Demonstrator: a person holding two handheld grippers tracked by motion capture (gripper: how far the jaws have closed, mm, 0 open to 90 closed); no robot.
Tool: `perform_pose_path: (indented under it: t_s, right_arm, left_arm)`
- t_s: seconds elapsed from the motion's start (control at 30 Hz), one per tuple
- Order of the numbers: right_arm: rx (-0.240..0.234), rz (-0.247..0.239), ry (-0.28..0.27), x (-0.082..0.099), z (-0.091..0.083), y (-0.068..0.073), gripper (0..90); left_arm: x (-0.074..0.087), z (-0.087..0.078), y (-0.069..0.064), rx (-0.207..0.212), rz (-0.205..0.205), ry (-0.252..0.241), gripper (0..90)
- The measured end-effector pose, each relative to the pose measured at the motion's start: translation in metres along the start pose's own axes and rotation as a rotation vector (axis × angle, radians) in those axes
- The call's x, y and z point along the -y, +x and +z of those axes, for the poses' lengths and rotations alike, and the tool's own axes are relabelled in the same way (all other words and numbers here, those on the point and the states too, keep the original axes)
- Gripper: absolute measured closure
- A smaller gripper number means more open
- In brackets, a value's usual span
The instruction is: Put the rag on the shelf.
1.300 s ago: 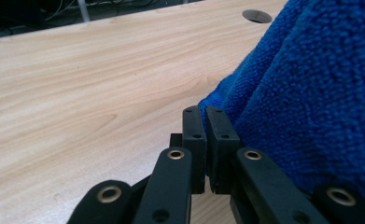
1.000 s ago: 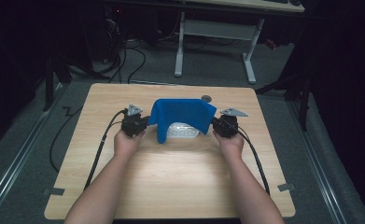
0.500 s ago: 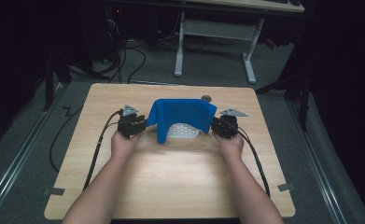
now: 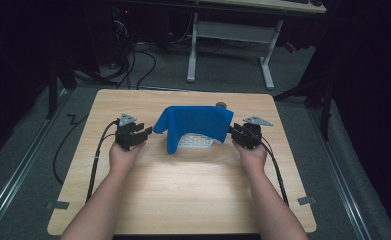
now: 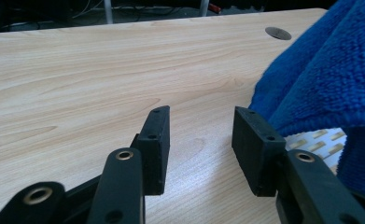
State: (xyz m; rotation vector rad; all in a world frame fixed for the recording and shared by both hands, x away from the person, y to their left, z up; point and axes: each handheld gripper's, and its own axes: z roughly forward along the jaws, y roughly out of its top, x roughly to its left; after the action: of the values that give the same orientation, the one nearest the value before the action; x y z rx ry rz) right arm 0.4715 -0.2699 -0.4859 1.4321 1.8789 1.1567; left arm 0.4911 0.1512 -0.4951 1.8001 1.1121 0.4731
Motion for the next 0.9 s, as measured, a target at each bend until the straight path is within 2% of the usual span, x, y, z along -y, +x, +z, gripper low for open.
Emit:
perform_pose_path:
  t_s: [0.23,0.3,0.53,0.7,0.8,0.9]
  right_arm:
    - [0.009,-0.018,-0.003,-0.003,-0.010,-0.002,62.2]
    - [-0.003,-0.020,-0.016,-0.004,-0.015,-0.001,59.9]
    - [0.002,-0.035,-0.022,-0.007,-0.024,0.003,58.4]
    - [-0.004,-0.040,-0.030,-0.008,-0.031,0.004,57.7]
    - [0.003,-0.030,-0.066,-0.005,-0.036,0.004,57.8]
    - [-0.001,-0.036,-0.050,-0.004,-0.040,0.003,56.7]
  left_arm:
    - [0.001,-0.008,-0.002,-0.004,0.000,-0.009,56.4]
    - [0.004,-0.013,-0.003,0.004,-0.024,-0.019,55.4]
    - [0.011,-0.023,-0.003,0.013,-0.039,-0.031,55.3]
    - [0.012,-0.033,-0.004,0.008,-0.019,-0.035,55.1]
    - [0.011,-0.039,-0.005,0.007,-0.015,-0.041,55.0]
    - [0.010,-0.044,-0.007,0.010,-0.009,-0.047,54.4]
